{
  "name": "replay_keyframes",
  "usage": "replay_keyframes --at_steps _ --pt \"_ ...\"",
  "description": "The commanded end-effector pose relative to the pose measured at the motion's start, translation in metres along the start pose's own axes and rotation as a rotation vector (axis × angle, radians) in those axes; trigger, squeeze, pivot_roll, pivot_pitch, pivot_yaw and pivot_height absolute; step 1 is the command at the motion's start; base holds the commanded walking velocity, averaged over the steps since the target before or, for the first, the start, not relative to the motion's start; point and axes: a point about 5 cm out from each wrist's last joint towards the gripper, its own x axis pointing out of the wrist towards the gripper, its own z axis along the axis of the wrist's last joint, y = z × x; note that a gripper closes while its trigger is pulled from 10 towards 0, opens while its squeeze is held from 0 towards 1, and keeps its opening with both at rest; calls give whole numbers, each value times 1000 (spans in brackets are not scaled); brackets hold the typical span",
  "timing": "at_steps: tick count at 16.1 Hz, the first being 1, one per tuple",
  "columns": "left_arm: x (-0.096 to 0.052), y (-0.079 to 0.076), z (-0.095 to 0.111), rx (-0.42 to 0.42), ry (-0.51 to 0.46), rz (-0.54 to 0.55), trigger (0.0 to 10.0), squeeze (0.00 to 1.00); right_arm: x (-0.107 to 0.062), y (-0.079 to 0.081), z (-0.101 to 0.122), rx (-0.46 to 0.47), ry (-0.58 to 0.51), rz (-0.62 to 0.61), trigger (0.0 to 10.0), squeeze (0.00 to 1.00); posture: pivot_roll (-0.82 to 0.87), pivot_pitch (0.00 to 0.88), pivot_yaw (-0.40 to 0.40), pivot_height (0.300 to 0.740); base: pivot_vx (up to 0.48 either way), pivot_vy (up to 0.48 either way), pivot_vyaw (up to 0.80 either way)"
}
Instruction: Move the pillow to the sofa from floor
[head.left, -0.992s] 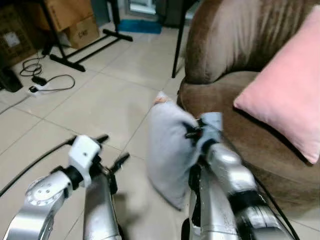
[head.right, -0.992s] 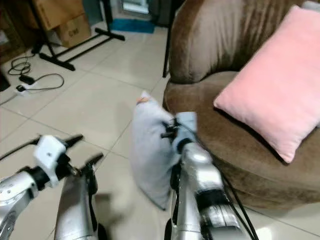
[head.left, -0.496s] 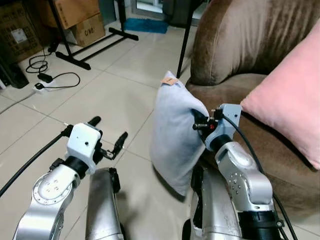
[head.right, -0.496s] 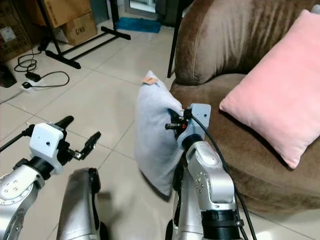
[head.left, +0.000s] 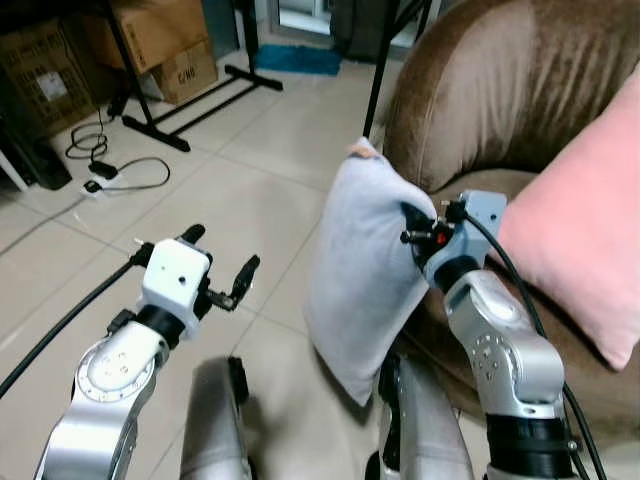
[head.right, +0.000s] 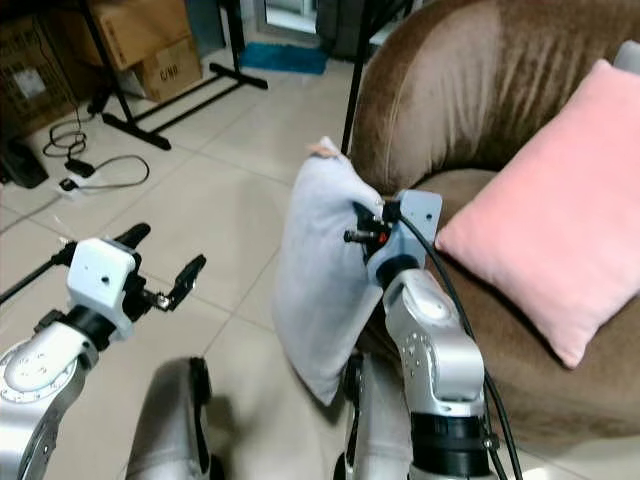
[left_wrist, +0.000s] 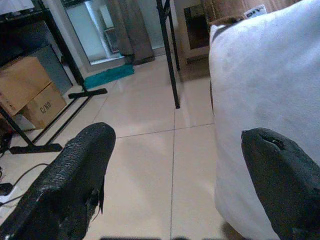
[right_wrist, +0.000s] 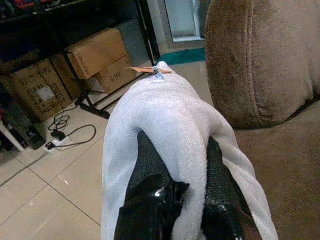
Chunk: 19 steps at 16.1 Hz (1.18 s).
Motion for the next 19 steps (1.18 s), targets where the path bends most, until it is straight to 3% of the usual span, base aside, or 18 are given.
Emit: replay_keyframes --at_steps 1,6,14,19 --pt "0 -1 -2 -2 13 4 10000 0 -2 2 16 1 -64 10 10000 0 -73 0 -19 550 0 0 0" --pt "-4 -2 -16 -19 55 42 10000 0 -7 -6 -3 -22 -2 -20 10000 0 -77 0 -20 605 0 0 0" --pt "-3 -2 -14 -14 41 47 10000 0 -7 -4 -4 -19 0 -9 10000 0 -71 0 -21 680 0 0 0" --pt "-4 -2 -13 -11 29 42 10000 0 -5 5 16 53 -78 43 10000 0 -74 0 -16 730 0 0 0"
